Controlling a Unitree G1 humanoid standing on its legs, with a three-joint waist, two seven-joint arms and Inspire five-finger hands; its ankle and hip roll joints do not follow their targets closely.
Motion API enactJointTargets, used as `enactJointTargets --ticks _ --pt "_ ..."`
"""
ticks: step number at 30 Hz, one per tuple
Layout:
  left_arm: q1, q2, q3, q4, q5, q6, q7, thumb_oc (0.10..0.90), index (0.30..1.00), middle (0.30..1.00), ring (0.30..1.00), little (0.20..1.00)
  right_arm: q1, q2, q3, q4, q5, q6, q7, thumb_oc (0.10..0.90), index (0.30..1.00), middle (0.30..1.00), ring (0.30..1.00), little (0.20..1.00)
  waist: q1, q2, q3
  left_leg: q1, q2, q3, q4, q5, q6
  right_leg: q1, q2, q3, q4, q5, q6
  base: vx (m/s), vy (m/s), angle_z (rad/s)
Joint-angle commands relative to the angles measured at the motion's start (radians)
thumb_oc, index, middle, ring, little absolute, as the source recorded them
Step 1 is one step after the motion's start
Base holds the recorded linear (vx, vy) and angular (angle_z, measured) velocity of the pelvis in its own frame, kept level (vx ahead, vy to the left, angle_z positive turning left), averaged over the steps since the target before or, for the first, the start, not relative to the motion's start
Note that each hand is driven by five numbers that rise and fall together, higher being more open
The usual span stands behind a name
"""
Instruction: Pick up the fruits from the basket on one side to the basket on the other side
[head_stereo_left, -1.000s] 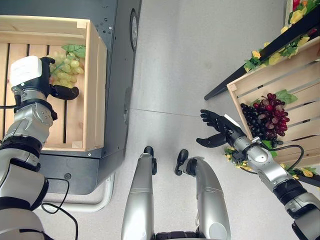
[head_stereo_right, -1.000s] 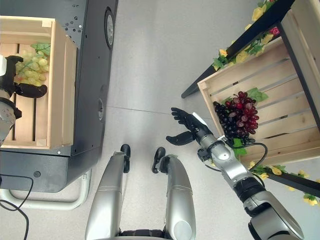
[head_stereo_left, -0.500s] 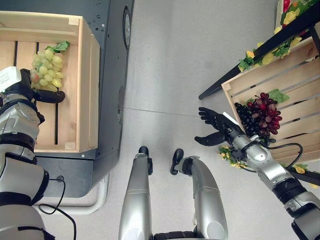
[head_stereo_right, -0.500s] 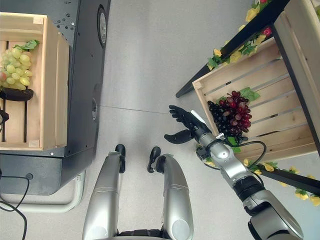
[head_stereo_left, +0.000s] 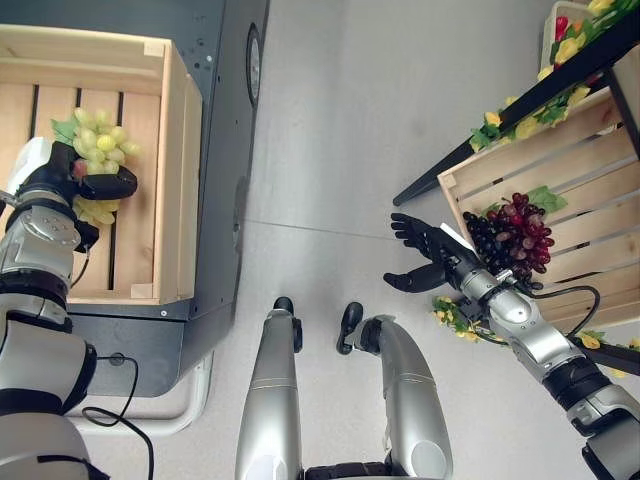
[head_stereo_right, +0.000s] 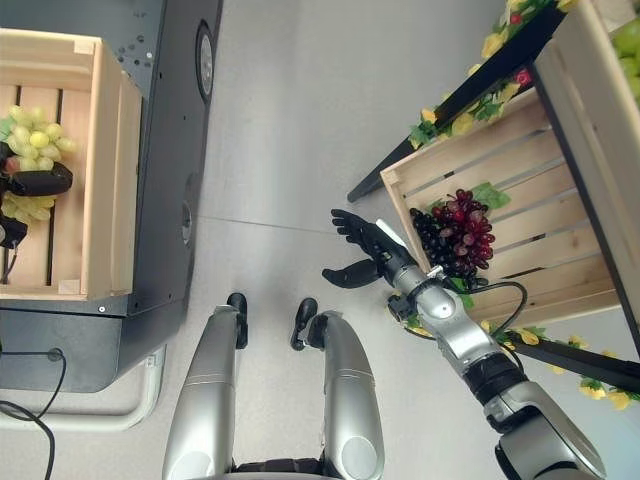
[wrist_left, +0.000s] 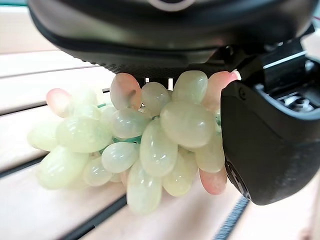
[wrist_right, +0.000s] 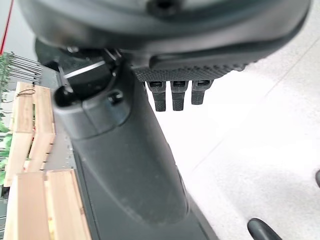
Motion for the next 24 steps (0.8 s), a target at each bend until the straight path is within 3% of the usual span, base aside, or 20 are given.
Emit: enactJointTargets --ticks 1,3,5,9,12,16,18,21,24 --pt "0.004 0.073 0.135 -0.042 -0.174 -0.087 0.088 0.400 0.300 0.300 0.300 0.300 0.031 0.001 -0.086 -0.090 0.062 -0.077 -0.008 0.800 0.900 0.900 0.900 0.900 0.041 0.035 -0.011 0.197 -0.045 0.061 -0.171 -0.013 0.063 0.170 0.015 0.034 -0.063 -0.007 -0.010 0.03 -0.028 -0.01" --pt "0.020 0.075 0.168 -0.055 -0.215 -0.098 0.093 0.400 0.300 0.300 0.300 0.300 0.038 0.004 -0.092 -0.093 0.062 -0.076 -0.008 0.800 0.900 0.900 0.900 0.900 0.042 0.040 -0.011 0.217 -0.048 0.060 -0.185 -0.008 0.062 0.188 0.012 0.036 -0.076 -0.003 -0.009 -0.02 -0.015 -0.02" --pt "0.064 0.072 0.256 -0.082 -0.362 -0.128 0.103 0.400 0.300 0.300 0.300 0.300 0.055 0.014 -0.106 -0.106 0.057 -0.072 -0.009 0.800 0.900 0.900 0.900 0.900 0.047 0.053 -0.011 0.272 -0.056 0.062 -0.219 0.007 0.066 0.238 0.003 0.037 -0.112 0.016 -0.009 -0.03 -0.032 0.02" --pt "0.135 0.054 0.362 -0.136 -0.523 -0.173 0.096 0.400 0.300 0.300 0.300 0.300 0.075 0.028 -0.121 -0.122 0.051 -0.068 0.002 0.800 0.900 0.900 0.900 0.900 0.051 0.070 -0.011 0.363 -0.066 0.061 -0.272 0.012 0.064 0.319 -0.002 0.044 -0.157 0.023 0.000 0.01 -0.004 0.01" --pt "0.212 0.018 0.439 -0.192 -0.615 -0.207 0.063 0.400 0.300 0.300 0.300 0.300 0.110 0.049 -0.126 -0.146 0.042 -0.059 0.015 0.800 0.900 0.900 0.900 0.900 0.049 0.090 -0.049 0.437 -0.078 0.055 -0.342 0.027 0.059 0.379 -0.005 0.057 -0.217 0.047 0.014 0.03 0.006 -0.01" --pt "0.286 -0.002 0.491 -0.252 -0.742 -0.244 -0.010 0.400 0.300 0.300 0.300 0.300 0.161 0.067 -0.122 -0.183 0.033 -0.046 0.059 0.800 0.900 0.900 0.900 0.900 0.045 0.115 -0.109 0.521 -0.084 0.052 -0.458 0.067 0.047 0.448 -0.001 0.066 -0.328 0.091 0.038 0.03 0.004 0.02" --pt "0.295 -0.005 0.496 -0.263 -0.753 -0.243 -0.021 0.400 0.300 0.300 0.300 0.300 0.167 0.067 -0.116 -0.190 0.023 -0.041 0.069 0.800 0.900 0.900 0.900 0.900 0.041 0.120 -0.119 0.546 -0.084 0.052 -0.489 0.078 0.043 0.470 0.003 0.067 -0.361 0.102 0.043 0.01 -0.002 -0.03" --pt "0.329 -0.003 0.487 -0.358 -0.787 -0.230 -0.073 0.400 0.300 0.300 0.300 0.300 0.192 0.044 -0.100 -0.241 -0.053 -0.007 0.065 0.800 0.900 0.900 0.900 0.900 0.038 0.139 -0.181 0.627 -0.091 0.046 -0.601 0.117 0.029 0.552 0.015 0.067 -0.485 0.143 0.061 0.03 -0.012 -0.04" --pt "0.368 -0.011 0.484 -0.474 -0.787 -0.239 -0.090 0.400 0.300 0.300 0.300 0.300 0.203 0.040 -0.121 -0.293 -0.013 0.038 0.082 0.800 0.900 0.900 0.900 0.900 0.041 0.155 -0.229 0.687 -0.091 0.036 -0.690 0.146 0.020 0.619 0.026 0.063 -0.586 0.170 0.067 0.03 -0.046 0.03"
